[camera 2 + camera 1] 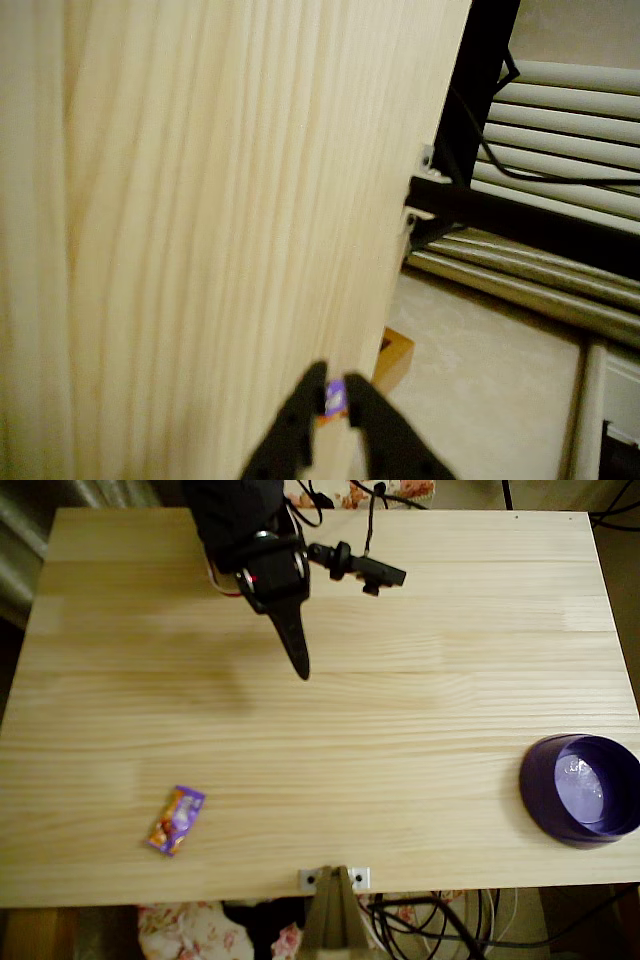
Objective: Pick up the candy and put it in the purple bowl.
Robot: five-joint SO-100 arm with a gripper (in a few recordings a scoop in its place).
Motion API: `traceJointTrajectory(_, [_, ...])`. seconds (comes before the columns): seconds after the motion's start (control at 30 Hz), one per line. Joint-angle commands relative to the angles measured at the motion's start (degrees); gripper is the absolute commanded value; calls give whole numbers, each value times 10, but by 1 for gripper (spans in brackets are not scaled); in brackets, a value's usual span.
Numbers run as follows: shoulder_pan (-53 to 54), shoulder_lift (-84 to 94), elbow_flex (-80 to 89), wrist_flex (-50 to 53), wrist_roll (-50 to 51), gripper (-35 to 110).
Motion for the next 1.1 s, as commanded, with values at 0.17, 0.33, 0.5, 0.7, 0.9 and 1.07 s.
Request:
traceJointTrajectory(0.17, [-5, 17, 41, -2, -11, 0])
traceJointTrajectory(0.33, [-5, 17, 41, -2, -11, 0])
traceJointTrajectory(0.5, [-5, 17, 41, -2, -11, 0])
traceJointTrajectory(0.7, [-5, 17, 41, -2, -11, 0])
traceJointTrajectory(0.9, [16, 17, 41, 0, 9, 0])
traceJointTrajectory(1.07, [63, 17, 41, 7, 70, 0])
